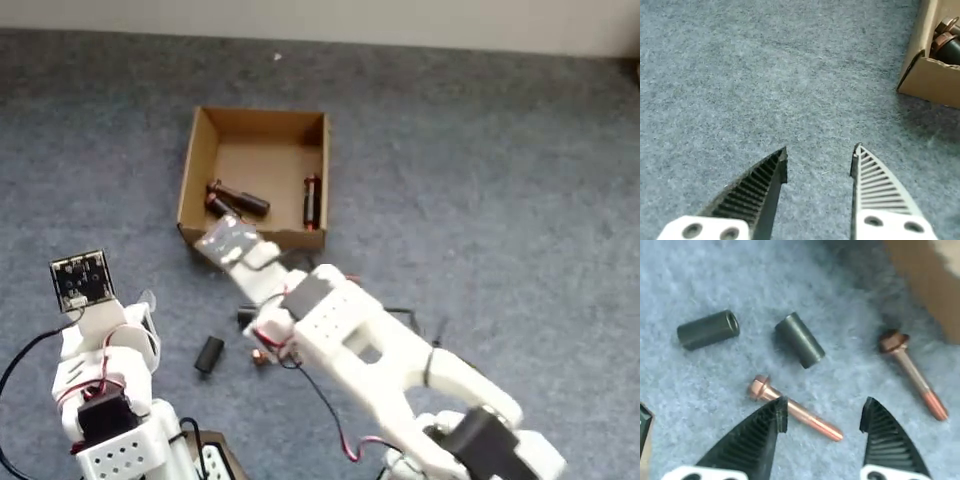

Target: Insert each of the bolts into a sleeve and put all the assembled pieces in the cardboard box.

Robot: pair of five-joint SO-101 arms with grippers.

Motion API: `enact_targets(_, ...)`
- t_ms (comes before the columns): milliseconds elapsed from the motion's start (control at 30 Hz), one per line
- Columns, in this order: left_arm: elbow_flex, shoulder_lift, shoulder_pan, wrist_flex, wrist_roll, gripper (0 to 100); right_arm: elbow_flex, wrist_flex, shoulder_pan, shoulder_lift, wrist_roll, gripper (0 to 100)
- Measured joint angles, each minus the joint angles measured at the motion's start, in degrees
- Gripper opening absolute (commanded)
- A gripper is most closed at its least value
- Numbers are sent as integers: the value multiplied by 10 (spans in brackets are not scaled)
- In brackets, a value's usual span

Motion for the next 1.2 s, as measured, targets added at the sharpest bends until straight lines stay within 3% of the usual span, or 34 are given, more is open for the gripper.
enact_targets(600, 0, 0, 0, 0, 0, 228, -163, -44, -23, 264, 50, 211)
enact_targets(767, 0, 0, 0, 0, 0, 228, -165, -44, -21, 265, 50, 11)
enact_targets(1000, 0, 0, 0, 0, 0, 228, -168, -48, -10, 255, 51, 4)
enact_targets(1200, 0, 0, 0, 0, 0, 228, -142, -15, 31, 113, 1, 4)
